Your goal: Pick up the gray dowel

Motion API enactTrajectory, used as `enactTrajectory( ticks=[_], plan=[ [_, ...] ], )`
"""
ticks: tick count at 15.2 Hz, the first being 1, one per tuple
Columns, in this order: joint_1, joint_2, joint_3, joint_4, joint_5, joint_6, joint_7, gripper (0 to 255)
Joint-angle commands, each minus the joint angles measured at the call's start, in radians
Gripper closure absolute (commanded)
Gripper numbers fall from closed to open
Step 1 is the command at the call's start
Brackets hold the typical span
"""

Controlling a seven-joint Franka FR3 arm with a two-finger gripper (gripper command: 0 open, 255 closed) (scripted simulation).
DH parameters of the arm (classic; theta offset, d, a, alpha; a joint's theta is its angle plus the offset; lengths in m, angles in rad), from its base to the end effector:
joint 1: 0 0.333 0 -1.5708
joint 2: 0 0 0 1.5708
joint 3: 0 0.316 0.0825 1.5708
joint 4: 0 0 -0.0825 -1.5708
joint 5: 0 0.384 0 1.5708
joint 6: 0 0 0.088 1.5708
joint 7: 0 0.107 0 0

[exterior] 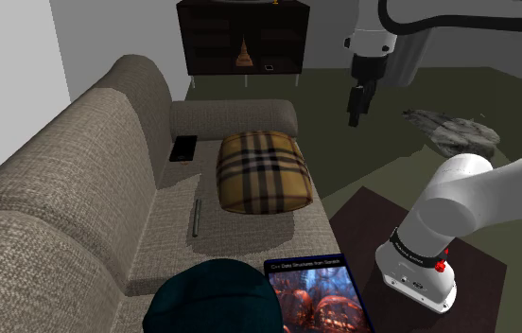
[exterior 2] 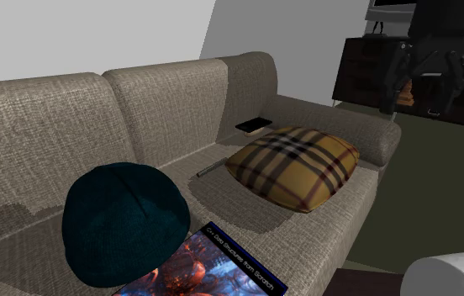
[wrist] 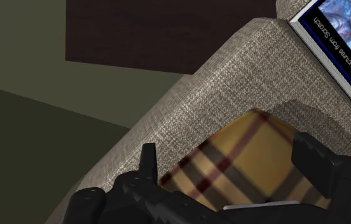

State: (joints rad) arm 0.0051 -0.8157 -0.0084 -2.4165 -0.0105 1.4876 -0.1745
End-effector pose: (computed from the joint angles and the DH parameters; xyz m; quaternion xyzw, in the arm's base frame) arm 0.2881 -0.0028 0.5643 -0.9946 -0.0867 0.0566 0.0028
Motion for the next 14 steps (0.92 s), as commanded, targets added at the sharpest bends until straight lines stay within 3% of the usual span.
enactTrajectory(
  ticks=[1,7,14],
  plan=[
    [0.000,0.000,0.000,0.000,0.000,0.000,0.000,0],
    [0.017,0.024,0.145,-0.081,0.116,0.126,0.223,0],
    [0.027,0.147,0.322,-0.100,0.225,0.304,0.476,0]
  ],
)
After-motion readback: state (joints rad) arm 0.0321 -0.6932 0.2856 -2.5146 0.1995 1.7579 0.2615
